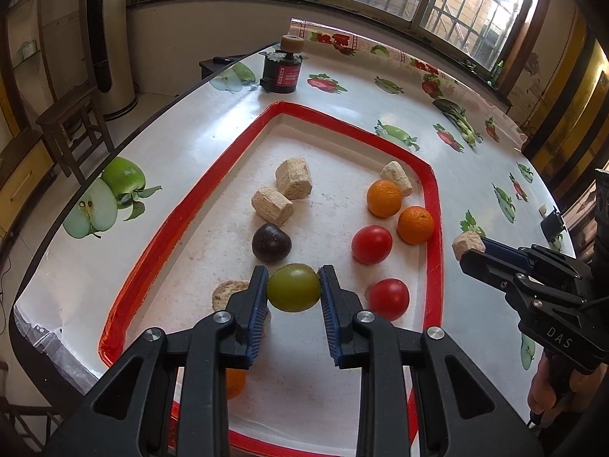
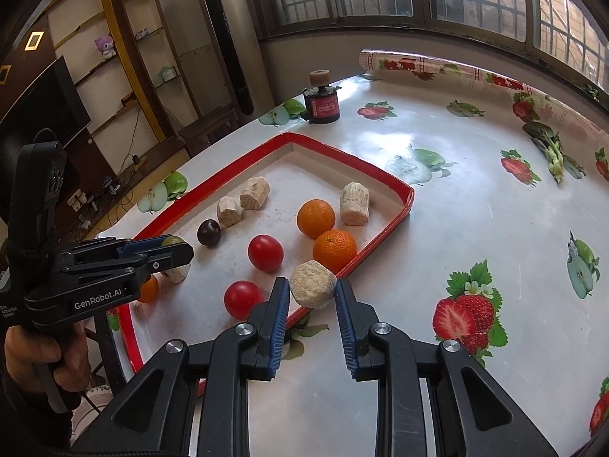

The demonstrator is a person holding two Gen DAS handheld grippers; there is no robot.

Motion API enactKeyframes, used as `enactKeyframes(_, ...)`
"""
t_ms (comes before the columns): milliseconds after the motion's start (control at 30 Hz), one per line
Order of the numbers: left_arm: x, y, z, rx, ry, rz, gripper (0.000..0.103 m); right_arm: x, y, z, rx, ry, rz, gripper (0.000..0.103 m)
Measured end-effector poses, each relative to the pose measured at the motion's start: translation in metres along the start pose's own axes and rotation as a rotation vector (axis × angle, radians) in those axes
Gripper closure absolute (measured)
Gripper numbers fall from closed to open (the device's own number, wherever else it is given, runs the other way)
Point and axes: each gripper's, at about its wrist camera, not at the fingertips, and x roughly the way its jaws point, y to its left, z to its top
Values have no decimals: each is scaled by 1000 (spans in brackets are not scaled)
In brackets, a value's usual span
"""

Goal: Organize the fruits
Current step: 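Carry the grape with the left tool into the tray while the right tool carries the biscuit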

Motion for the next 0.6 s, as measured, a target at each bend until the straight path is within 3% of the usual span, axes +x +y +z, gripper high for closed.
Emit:
enactKeyframes(233, -3, 8, -5, -3, 8, -10, 78, 15, 12, 4, -22, 21, 20, 78)
enactKeyframes(600, -7, -17, -15, 62, 19, -57, 78, 35, 17, 7, -36, 56, 30, 78)
